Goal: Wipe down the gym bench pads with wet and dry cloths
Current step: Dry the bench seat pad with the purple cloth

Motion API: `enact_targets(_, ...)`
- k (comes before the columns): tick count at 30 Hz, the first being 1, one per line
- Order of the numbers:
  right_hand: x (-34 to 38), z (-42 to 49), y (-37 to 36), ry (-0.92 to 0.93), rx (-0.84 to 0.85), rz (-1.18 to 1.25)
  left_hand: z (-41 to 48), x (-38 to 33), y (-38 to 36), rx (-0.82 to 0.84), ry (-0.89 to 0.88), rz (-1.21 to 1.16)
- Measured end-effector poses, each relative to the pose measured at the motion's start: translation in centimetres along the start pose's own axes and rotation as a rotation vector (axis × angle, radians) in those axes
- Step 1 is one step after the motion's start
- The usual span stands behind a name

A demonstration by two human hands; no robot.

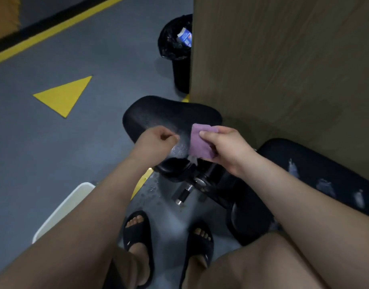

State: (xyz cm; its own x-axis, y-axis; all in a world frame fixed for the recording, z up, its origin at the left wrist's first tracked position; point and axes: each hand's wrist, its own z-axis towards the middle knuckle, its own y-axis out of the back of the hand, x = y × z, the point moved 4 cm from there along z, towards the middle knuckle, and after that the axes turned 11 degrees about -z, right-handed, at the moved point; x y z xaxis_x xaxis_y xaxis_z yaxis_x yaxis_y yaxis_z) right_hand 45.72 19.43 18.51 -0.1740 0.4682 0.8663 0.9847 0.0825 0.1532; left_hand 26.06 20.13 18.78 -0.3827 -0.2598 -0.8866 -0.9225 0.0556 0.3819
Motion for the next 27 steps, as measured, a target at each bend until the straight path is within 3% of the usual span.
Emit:
enact_targets(4,0.5,3.3,4.1,0.18,-0.282,-0.393,2.9,-0.2,0.6,-0.046,-0.042,0.288)
enact_targets(7,1.1,5.9,5.0,0.28,-0.362,-0.489,5.0,0.7,1.0,-0.048,-0.015,0.397)
enact_targets(11,2.0,8.8,4.8,0.464,-0.506,-0.836,6.2,1.4,-0.2,0.01,0.053,0.508)
enact_targets(13,1.7,9.7,4.1,0.504,-0.471,-0.973,6.5,1.3,-0.8,0.036,0.063,0.513)
enact_targets(17,-0.1,10.0,2.7,0.416,-0.218,-1.18,7.1,1.6,-1.4,0.116,0.115,0.512)
enact_targets(24,0.7,10.7,3.2,0.653,-0.314,-1.191,7.5,3.5,-0.6,0.151,0.117,0.49)
enact_targets(27,2.0,12.6,3.2,0.658,-0.379,-1.206,7.5,3.8,-0.2,0.177,0.122,0.489)
